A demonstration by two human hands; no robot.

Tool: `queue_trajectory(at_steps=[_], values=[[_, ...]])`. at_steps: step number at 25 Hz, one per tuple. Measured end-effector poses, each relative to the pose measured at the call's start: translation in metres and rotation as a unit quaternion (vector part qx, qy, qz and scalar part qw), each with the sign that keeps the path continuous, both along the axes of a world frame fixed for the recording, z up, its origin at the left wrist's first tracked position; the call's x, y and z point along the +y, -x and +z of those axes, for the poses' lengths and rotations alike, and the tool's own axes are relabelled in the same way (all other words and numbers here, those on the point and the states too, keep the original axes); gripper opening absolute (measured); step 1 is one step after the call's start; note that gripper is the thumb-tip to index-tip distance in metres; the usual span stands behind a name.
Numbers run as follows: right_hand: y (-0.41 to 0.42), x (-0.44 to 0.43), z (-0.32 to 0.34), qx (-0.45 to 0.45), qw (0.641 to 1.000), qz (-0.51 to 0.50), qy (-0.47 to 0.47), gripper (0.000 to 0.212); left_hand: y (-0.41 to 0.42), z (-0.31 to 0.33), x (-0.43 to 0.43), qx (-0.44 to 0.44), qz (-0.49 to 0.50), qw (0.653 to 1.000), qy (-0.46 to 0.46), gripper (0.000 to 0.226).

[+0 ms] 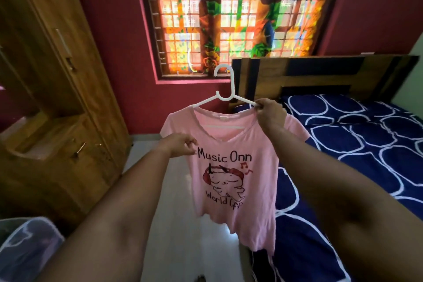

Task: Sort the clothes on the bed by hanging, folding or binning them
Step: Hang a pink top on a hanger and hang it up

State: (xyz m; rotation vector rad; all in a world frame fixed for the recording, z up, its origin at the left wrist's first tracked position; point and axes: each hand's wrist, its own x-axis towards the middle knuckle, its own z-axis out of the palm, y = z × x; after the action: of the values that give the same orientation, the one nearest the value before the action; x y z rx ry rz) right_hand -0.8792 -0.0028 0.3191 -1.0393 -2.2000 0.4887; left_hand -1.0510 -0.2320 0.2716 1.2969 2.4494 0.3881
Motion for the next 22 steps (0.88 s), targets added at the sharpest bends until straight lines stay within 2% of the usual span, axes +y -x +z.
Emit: queue_trajectory(at_steps=[4,10,15,22], values=[[0.059,0.062,-0.007,0.008,1.000,-0.021,0.001,0.023,0.064,-0.014,0.071,-0.012,-0.029,0.999,-0.017,0.035],[0.173,0.153,-0.015,-0.007,0.999,-0.034,0.039,0.024,0.191,-0.025,0.175,0.001,-0.077,0.996,0.043,0.035],[0.260,0.230,-0.028,0.004,0.998,-0.028,0.059,0.022,0.287,-0.014,0.252,-0.014,-0.050,0.999,0.010,0.037],[0.377,0.339,-0.030,0.009,0.999,0.010,0.041,0.023,0.390,-0.025,0.347,0.006,-0.070,0.997,0.037,0.036]])
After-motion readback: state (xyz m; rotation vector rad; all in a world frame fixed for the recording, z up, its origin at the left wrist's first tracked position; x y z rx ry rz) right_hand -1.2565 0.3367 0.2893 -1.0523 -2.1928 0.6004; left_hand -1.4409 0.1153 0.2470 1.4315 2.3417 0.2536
